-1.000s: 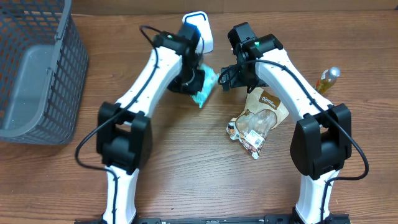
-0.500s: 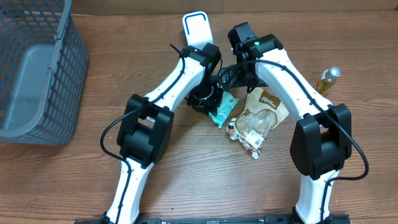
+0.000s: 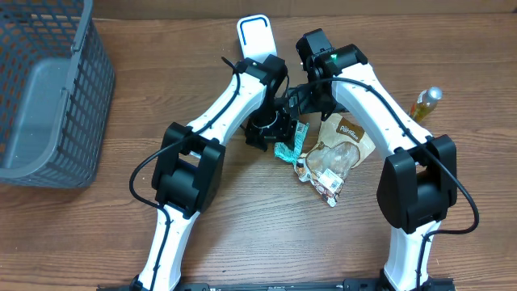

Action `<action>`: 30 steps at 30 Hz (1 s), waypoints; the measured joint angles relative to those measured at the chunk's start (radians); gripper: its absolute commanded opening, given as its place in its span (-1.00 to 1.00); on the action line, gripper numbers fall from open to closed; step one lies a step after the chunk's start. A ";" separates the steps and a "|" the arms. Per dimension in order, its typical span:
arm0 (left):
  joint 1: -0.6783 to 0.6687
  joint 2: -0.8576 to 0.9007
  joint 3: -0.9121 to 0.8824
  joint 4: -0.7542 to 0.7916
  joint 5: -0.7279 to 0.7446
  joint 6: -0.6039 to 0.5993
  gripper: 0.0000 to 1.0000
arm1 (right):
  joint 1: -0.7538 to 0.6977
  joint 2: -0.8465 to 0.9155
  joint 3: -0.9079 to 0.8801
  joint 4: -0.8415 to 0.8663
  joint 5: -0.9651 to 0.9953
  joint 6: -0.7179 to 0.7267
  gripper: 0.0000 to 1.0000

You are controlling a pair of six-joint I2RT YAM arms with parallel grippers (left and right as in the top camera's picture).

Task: Scan the item barcode
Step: 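Lower the wipes pack and release it beside the PanTree bag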

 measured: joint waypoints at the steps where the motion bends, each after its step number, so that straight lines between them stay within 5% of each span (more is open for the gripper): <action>1: 0.003 0.000 0.015 -0.009 -0.006 0.001 0.50 | -0.001 0.000 0.000 0.004 0.000 0.006 1.00; 6: 0.035 0.000 0.105 -0.093 -0.090 0.003 0.52 | -0.002 0.000 0.020 0.027 -0.001 0.014 1.00; 11: 0.145 -0.002 0.196 -0.122 -0.216 0.003 0.99 | -0.002 0.002 0.015 0.001 -0.002 0.007 1.00; 18: 0.278 -0.002 0.196 -0.160 -0.354 0.000 0.99 | -0.002 0.002 0.014 0.001 -0.002 0.004 1.00; 30: 0.301 -0.002 0.196 -0.068 -0.383 0.000 0.99 | -0.002 0.002 0.014 0.001 -0.002 0.003 1.00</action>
